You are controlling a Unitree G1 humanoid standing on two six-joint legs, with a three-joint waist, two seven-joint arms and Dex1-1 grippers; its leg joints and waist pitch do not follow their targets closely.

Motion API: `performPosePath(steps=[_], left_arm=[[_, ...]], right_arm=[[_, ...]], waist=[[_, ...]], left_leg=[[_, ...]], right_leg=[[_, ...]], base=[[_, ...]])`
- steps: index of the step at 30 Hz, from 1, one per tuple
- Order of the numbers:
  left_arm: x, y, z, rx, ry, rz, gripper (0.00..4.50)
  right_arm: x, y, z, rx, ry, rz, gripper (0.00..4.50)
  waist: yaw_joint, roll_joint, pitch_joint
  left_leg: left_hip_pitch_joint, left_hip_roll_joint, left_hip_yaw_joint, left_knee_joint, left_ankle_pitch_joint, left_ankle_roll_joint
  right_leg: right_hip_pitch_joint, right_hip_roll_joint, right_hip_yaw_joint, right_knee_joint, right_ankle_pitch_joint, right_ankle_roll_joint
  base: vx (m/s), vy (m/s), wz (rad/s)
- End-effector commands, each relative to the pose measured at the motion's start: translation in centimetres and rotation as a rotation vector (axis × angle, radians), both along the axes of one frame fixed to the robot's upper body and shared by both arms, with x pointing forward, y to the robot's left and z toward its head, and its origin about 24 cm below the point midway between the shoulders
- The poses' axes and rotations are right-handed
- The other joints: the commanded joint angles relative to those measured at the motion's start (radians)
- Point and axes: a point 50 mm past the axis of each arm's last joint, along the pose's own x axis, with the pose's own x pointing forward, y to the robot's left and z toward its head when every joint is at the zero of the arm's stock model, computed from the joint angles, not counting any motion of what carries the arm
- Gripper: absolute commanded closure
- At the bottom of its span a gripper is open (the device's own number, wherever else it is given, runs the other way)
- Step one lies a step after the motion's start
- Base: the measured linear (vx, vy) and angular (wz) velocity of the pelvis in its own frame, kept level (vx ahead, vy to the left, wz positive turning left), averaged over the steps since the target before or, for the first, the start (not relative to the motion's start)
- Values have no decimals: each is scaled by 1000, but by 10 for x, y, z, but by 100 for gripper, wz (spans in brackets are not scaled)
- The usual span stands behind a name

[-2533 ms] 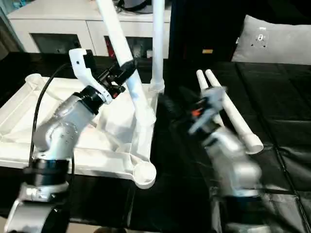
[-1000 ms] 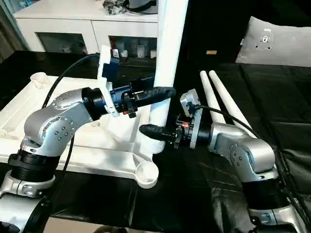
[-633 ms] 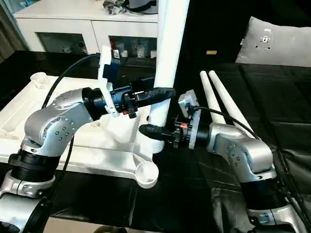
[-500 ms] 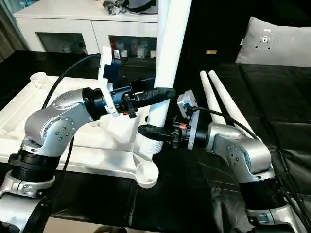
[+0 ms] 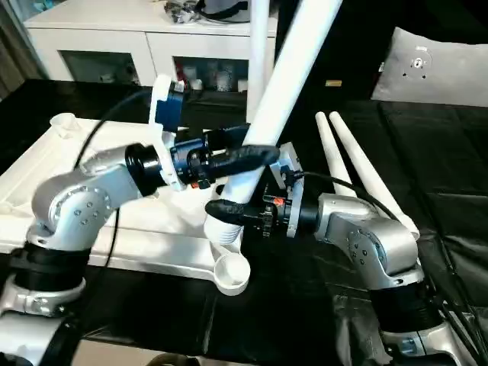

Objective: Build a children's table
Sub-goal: Pick table leg

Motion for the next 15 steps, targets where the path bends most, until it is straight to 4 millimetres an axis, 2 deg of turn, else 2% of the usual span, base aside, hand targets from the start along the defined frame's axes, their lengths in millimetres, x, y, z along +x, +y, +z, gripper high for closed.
performPosePath(steps=[1,3,4,5,9,13,14,15], left_arm=[[-21,-23,10,-48,-41,-162,98],[-20,-24,12,-112,-20,-121,78],[-20,-24,12,-112,-20,-121,66],[-16,-20,16,-190,12,-72,60],[-12,-15,19,-264,41,-31,56],[-5,4,22,-393,105,65,56],[-5,4,22,-393,105,65,56],[-4,10,17,-370,111,108,56]], right_arm=[[6,-7,-9,-31,48,-95,252],[4,-7,-11,-14,60,-122,252],[4,-7,-11,-14,60,-122,252],[3,-7,-11,10,64,-146,253],[2,-7,-10,50,47,-188,253],[-7,-7,-12,95,51,-268,254],[-7,-7,-12,95,51,-268,256],[-12,-7,-11,112,43,-294,258]], waist=[[2,-23,-71],[3,-21,-72],[3,-23,-72],[3,-26,-73],[5,-27,-72],[5,-23,-71],[3,-23,-71],[2,-19,-70]], left_leg=[[16,51,-7,-65,-75,35],[17,51,-7,-64,-73,33],[16,51,-7,-64,-75,35],[15,50,-8,-64,-68,36],[13,49,-7,-63,-62,46],[13,50,-7,-65,-77,33],[12,49,-7,-65,-87,32],[13,49,-8,-67,-97,32]], right_leg=[[56,-69,30,-69,-100,-233],[55,-70,30,-69,-94,-232],[55,-70,30,-70,-94,-234],[57,-69,29,-69,-90,-233],[55,-69,30,-70,-91,-230],[53,-69,29,-73,-116,-233],[54,-68,28,-74,-116,-232],[52,-66,29,-77,-127,-220]], base=[[0,0,0],[0,0,0],[0,0,0],[0,0,0],[0,0,0],[0,0,0],[0,0,0],[0,0,0]])
